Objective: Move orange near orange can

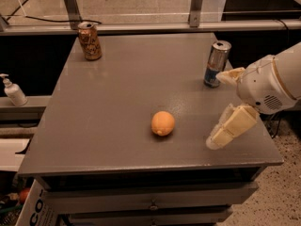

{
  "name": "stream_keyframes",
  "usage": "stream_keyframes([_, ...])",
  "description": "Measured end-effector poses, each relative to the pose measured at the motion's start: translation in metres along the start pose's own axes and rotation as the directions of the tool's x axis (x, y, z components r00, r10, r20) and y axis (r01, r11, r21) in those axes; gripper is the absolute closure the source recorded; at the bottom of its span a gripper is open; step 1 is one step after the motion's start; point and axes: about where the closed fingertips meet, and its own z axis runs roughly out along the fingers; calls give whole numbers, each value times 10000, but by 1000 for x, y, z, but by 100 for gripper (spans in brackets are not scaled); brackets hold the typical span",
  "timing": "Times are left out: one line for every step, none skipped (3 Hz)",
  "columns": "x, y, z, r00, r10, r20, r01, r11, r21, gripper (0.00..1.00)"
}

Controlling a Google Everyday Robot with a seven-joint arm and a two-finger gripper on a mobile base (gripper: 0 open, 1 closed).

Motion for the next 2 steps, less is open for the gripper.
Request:
stream_keyframes([-12,5,14,9992,-120,386,121,9999,-23,0])
stream_keyframes([-25,14,28,9968,-323,725,333,9994,-130,0])
